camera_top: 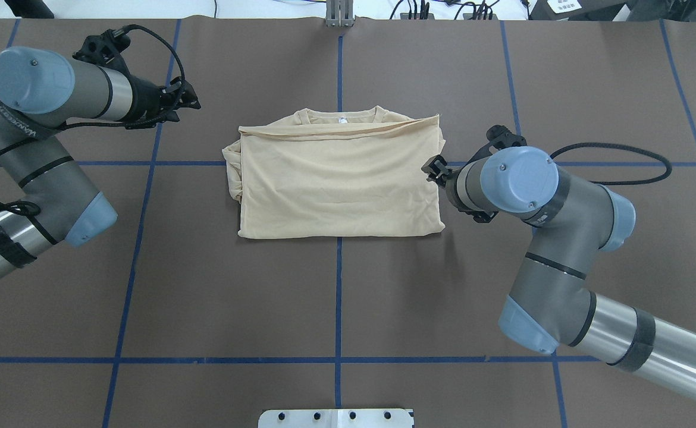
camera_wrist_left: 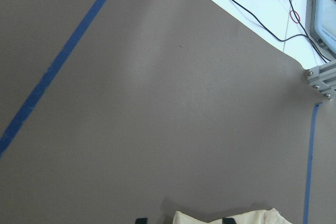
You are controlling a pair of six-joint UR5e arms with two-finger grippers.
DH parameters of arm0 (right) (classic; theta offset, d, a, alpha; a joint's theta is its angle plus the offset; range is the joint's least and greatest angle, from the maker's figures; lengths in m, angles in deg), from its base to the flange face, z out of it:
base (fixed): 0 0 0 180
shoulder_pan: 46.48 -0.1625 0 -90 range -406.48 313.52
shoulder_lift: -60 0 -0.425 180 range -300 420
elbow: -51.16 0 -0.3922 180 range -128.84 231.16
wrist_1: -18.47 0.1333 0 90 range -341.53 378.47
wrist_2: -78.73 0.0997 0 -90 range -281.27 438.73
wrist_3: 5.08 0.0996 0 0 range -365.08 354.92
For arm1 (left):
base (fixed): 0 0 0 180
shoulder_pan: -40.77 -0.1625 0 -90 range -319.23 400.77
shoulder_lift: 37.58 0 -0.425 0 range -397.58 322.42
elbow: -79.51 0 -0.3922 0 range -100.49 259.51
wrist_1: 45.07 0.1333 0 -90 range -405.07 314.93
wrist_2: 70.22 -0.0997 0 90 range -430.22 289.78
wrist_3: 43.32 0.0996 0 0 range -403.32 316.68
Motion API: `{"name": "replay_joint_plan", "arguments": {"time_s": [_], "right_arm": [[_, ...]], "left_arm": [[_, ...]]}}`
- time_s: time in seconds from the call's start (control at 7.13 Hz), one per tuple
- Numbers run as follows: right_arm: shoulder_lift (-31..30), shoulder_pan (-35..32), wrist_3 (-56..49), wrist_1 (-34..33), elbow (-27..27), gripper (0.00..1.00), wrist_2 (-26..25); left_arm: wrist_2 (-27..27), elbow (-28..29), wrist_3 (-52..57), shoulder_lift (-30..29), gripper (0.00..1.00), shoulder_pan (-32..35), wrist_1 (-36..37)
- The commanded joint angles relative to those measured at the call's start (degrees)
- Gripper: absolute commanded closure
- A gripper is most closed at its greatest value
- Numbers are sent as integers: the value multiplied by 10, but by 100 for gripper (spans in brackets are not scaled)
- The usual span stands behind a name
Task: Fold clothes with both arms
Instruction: 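Move the right gripper down to the folded shirt's side edge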
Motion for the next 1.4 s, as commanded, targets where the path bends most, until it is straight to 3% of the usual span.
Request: {"name": "replay_joint_plan", "arguments": {"time_s": [0.0, 0.42, 0.7, 0.84, 0.98, 1.26], "right_arm": [[-6, 26, 17, 1, 0, 12, -21], [-14, 44, 19, 1, 1, 16, -22], [-17, 46, 20, 1, 4, 32, -22], [-18, 47, 20, 1, 6, 56, -22], [-18, 47, 20, 1, 7, 100, -21], [-18, 46, 19, 2, 4, 100, -20]], "left_arm": [[-2, -4, 10, 9, 42, -1, 0], [-3, -5, 9, 8, 34, -2, 2], [-3, -5, 9, 9, 34, -2, 2], [-3, -5, 9, 8, 34, -2, 2], [-3, -5, 9, 8, 34, -2, 2], [-3, -5, 9, 8, 34, -2, 2]]}}
